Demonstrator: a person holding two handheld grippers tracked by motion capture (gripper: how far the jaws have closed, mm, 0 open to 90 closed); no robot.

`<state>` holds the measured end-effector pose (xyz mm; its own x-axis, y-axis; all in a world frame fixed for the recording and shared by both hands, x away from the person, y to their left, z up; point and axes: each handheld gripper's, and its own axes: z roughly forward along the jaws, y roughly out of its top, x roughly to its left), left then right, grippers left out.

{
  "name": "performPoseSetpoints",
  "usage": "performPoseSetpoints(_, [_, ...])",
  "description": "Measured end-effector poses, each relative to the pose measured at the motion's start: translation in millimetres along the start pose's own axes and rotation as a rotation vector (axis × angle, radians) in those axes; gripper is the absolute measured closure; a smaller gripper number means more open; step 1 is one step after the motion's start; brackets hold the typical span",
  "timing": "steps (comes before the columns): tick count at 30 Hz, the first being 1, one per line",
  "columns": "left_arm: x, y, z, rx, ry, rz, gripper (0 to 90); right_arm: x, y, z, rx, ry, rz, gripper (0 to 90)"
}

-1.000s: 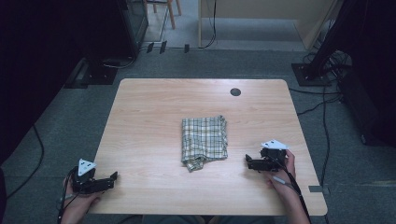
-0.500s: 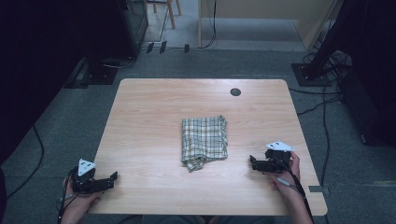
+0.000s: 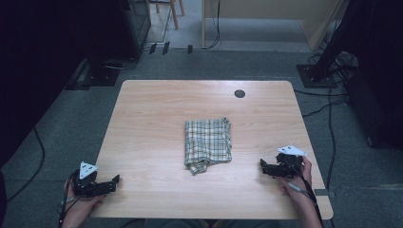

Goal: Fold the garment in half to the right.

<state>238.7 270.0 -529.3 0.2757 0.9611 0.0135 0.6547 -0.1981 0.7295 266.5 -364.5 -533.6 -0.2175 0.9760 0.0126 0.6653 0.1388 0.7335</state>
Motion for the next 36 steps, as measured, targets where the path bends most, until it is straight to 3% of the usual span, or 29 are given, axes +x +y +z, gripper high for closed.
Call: performPoseSetpoints(36, [0.0,0.0,0.0,0.0,0.0,0.0,0.4,-32.7,-24.0,-25.2,-0.001,-0.057,0.057,1.3])
